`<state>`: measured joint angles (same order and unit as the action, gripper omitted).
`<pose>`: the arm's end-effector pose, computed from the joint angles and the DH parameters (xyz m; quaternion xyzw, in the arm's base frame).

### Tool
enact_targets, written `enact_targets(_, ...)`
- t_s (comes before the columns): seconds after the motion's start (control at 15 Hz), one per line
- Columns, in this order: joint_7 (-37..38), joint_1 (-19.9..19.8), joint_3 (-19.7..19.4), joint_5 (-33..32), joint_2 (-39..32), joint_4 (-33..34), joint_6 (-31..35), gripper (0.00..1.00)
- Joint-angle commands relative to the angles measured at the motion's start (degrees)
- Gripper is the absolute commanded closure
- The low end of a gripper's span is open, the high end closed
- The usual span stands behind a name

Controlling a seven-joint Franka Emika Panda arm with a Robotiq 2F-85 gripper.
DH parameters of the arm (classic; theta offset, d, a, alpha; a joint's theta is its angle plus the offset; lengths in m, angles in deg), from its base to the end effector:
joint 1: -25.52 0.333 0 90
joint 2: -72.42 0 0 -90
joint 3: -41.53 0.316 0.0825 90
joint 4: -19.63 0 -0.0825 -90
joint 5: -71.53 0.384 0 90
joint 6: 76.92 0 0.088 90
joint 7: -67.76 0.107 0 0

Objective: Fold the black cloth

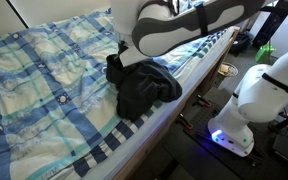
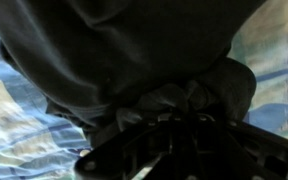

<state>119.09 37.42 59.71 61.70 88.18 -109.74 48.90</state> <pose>0.4226 0.2469 0.4894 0.9783 -0.1412 0.1495 0.0252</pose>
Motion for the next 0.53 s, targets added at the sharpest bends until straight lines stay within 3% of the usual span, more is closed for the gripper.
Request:
enact_targets(0.0, 2.64, 0.94, 2.26, 1.88, 4.23, -5.35, -3.92, 0.99)
enact_targets(0.2, 2.22, 1.93, 2.86, 4.26, 4.80, -7.41, -5.41, 0.97)
enact_targets(0.33, 1.87, 2.18, 2.75, 5.50, 4.78, -8.31, -5.53, 0.86)
enact_targets(0.47, 1.79, 2.22, 2.61, 6.33, 4.83, -8.97, -5.43, 0.88)
